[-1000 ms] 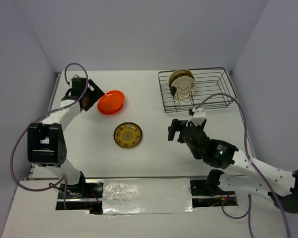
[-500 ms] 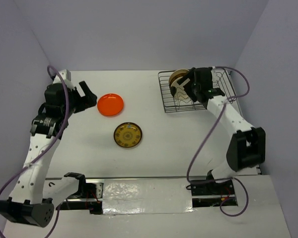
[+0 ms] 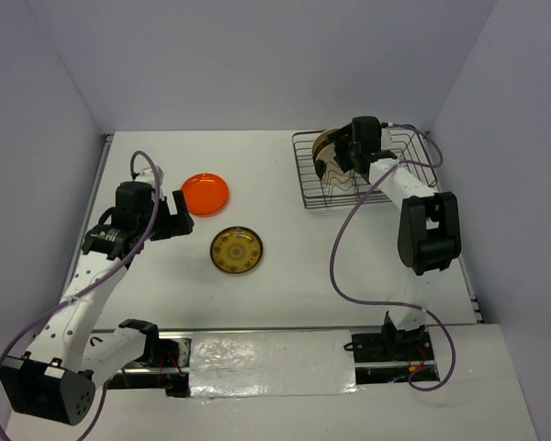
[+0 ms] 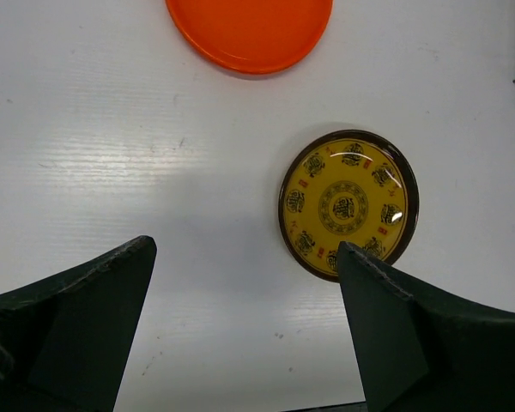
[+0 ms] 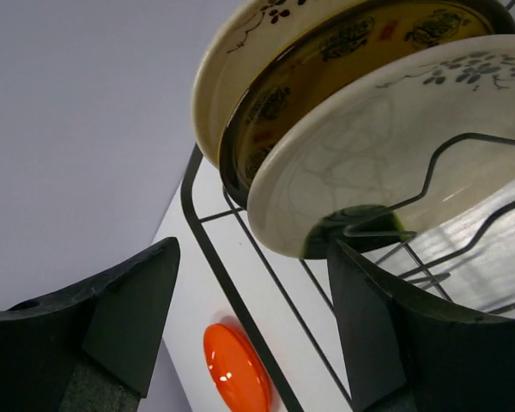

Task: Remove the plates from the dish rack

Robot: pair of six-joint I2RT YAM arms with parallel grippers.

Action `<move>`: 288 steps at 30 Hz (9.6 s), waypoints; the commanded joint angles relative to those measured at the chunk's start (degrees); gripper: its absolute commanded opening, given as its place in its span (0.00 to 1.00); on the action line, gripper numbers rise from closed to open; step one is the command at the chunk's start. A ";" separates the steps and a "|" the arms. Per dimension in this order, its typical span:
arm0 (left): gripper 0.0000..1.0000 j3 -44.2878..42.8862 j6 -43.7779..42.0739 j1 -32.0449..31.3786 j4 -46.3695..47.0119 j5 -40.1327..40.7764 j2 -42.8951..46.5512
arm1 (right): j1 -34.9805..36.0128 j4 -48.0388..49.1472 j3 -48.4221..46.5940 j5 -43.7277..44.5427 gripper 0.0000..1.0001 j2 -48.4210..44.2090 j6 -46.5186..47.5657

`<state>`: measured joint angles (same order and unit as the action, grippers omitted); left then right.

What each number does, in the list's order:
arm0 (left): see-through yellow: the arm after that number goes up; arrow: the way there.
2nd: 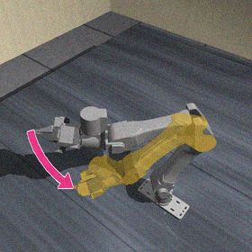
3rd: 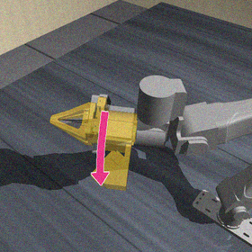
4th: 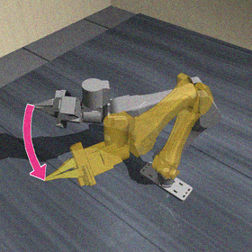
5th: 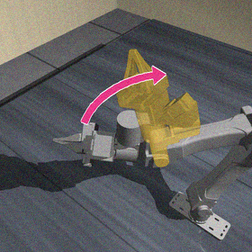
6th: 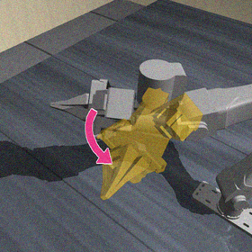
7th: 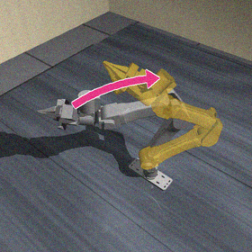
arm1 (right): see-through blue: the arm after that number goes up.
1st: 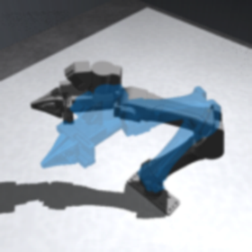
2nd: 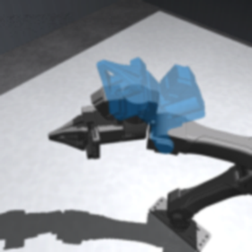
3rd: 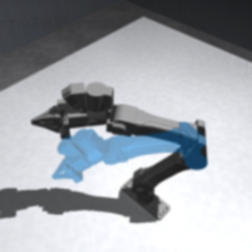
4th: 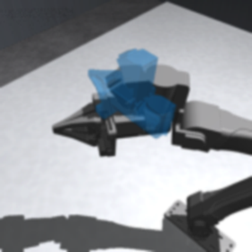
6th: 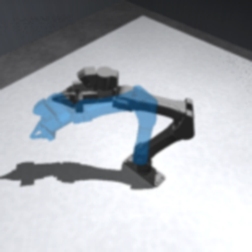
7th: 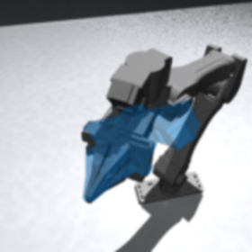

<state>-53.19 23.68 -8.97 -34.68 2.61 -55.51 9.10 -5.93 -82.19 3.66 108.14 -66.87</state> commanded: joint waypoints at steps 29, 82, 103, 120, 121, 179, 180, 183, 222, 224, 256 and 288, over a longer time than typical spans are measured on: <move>1.00 -0.51 -2.50 -2.89 2.16 -2.08 0.75 | -2.25 -4.62 -4.03 8.65 0.39 1.82 -7.48; 0.99 -14.06 34.41 -3.07 11.12 -28.45 0.66 | 66.55 -22.89 12.06 40.62 0.00 -34.23 94.90; 0.00 1.06 30.02 -5.97 15.68 -29.15 -0.92 | 75.97 -20.00 3.00 37.22 0.00 -21.91 101.33; 0.04 9.70 41.27 -32.49 52.60 -3.32 -26.80 | 36.91 -7.94 36.83 19.39 1.00 -72.43 41.93; 0.04 8.90 41.62 -33.56 53.30 -3.23 -28.85 | 34.95 -8.82 37.28 18.06 1.00 -72.89 41.48; 1.00 -5.08 5.58 -38.58 -10.67 34.30 -9.36 | -5.59 1.20 -11.41 -5.16 0.41 8.93 -0.10; 1.00 -5.17 5.76 -38.58 -11.02 34.48 -9.62 | -5.59 -0.64 -11.24 -3.94 0.41 8.67 -0.80; 0.99 -5.26 5.85 -38.58 -11.20 34.83 -9.80 | -5.59 -2.76 -11.76 -2.71 0.39 8.32 -1.16; 0.99 -5.26 7.25 -38.58 -12.70 37.20 -9.53 | -5.24 -8.57 -9.14 -6.12 0.00 5.86 -12.31; 1.00 -5.26 7.52 -38.58 -12.78 37.47 -9.36 | -5.06 -7.35 -7.81 -6.21 0.00 3.58 -13.54; 1.00 -32.77 35.20 -31.28 -6.84 22.01 0.74 | 44.36 -25.08 10.36 16.33 0.00 -47.74 85.05; 0.95 -23.37 31.78 -31.11 -8.83 14.35 -4.35 | 74.22 -32.66 2.56 38.79 0.00 -27.80 93.85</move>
<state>-75.75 57.12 -40.25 -44.56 15.92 -60.27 82.67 -41.06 -77.30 40.21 82.35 26.89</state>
